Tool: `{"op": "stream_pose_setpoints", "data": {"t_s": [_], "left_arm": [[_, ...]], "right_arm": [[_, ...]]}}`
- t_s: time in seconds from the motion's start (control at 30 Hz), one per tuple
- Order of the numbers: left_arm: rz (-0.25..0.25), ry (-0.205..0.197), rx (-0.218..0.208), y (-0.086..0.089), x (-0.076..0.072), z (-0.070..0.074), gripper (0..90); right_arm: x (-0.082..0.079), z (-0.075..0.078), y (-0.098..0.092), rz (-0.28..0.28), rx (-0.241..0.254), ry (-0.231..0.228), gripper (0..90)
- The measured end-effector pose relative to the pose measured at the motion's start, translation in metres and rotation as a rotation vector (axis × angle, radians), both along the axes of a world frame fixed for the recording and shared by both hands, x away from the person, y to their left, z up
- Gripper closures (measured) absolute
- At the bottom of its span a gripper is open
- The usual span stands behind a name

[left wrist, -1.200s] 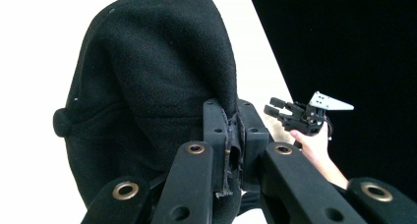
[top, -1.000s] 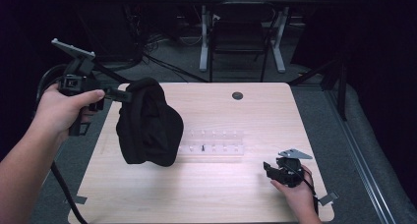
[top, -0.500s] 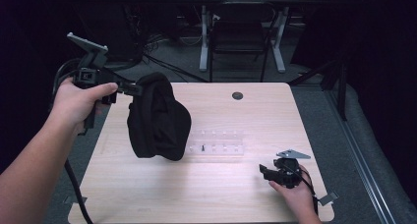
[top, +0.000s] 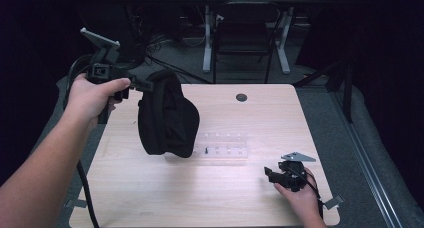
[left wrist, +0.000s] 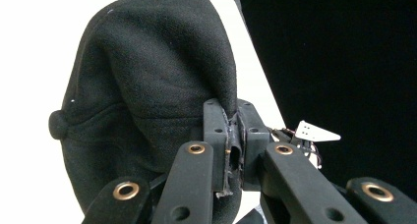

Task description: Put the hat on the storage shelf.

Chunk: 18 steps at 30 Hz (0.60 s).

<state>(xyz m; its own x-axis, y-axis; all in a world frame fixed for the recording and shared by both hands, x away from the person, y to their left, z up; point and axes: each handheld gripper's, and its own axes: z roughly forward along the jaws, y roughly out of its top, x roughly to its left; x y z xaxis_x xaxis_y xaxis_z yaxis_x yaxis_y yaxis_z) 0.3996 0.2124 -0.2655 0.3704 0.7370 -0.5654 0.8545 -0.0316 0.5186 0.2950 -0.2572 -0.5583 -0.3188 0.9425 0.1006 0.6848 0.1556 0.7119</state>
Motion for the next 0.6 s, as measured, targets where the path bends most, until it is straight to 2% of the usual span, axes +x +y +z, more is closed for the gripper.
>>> {"op": "stream_pose_setpoints", "data": {"t_s": [0.6], "left_arm": [[0.004, 0.016, 0.002, -0.026, 0.017, -0.010, 85.9]], "right_arm": [[-0.001, 0.004, 0.000, 0.003, -0.005, -0.021, 43.4]]}}
